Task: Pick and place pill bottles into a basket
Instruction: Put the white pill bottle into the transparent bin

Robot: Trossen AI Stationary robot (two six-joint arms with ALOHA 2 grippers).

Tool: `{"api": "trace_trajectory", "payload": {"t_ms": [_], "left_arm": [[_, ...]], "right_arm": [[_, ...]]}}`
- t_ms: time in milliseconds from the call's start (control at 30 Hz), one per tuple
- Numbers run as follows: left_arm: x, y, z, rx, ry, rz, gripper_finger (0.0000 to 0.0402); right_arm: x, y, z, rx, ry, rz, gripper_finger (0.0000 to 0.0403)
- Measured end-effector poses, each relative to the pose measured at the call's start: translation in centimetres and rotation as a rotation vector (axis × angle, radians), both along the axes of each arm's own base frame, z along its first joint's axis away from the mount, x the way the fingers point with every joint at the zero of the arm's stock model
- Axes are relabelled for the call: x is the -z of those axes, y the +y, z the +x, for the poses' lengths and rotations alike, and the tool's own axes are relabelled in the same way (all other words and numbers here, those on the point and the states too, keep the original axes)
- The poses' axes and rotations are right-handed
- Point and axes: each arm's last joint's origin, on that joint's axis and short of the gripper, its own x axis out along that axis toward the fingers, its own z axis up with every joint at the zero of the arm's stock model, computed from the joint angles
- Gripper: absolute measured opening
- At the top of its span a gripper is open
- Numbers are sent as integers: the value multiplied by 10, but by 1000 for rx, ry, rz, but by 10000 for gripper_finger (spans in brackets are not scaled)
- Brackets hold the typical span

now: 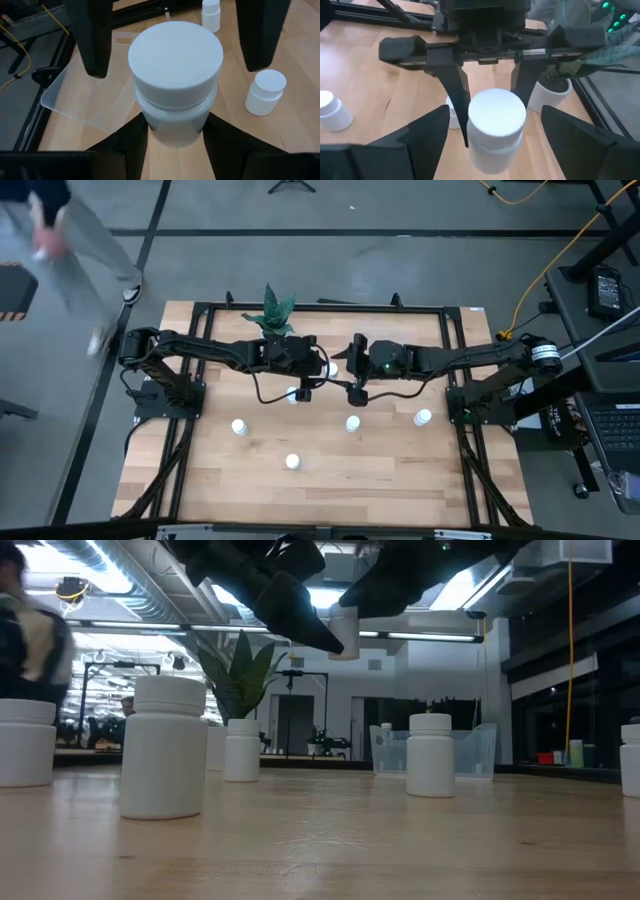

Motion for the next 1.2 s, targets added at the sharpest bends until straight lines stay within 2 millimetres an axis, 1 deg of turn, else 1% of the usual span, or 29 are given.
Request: {"api": "trace_trajectory", "payload": {"t_ms": [233, 500, 633, 900, 1100, 1200], "left_arm": [[0, 0, 0, -2, -5, -3, 169], [-1, 0, 1, -2, -16, -5, 169], [-1, -1, 1, -2, -17, -5, 169], [-3, -5, 2, 11, -31, -2, 169], [-3, -7, 2, 10, -31, -2, 169], [-3, -6, 2, 6, -32, -5, 169]], "right_arm": [[1, 0, -1, 1, 15, 0, 275], [1, 0, 0, -7, 13, -18, 259], [0, 0, 0, -10, 1, -24, 244], [0, 0, 0, -12, 1, -22, 198], [0, 0, 0, -12, 2, -23, 156], [0, 0, 0, -13, 2, -22, 149]]}}
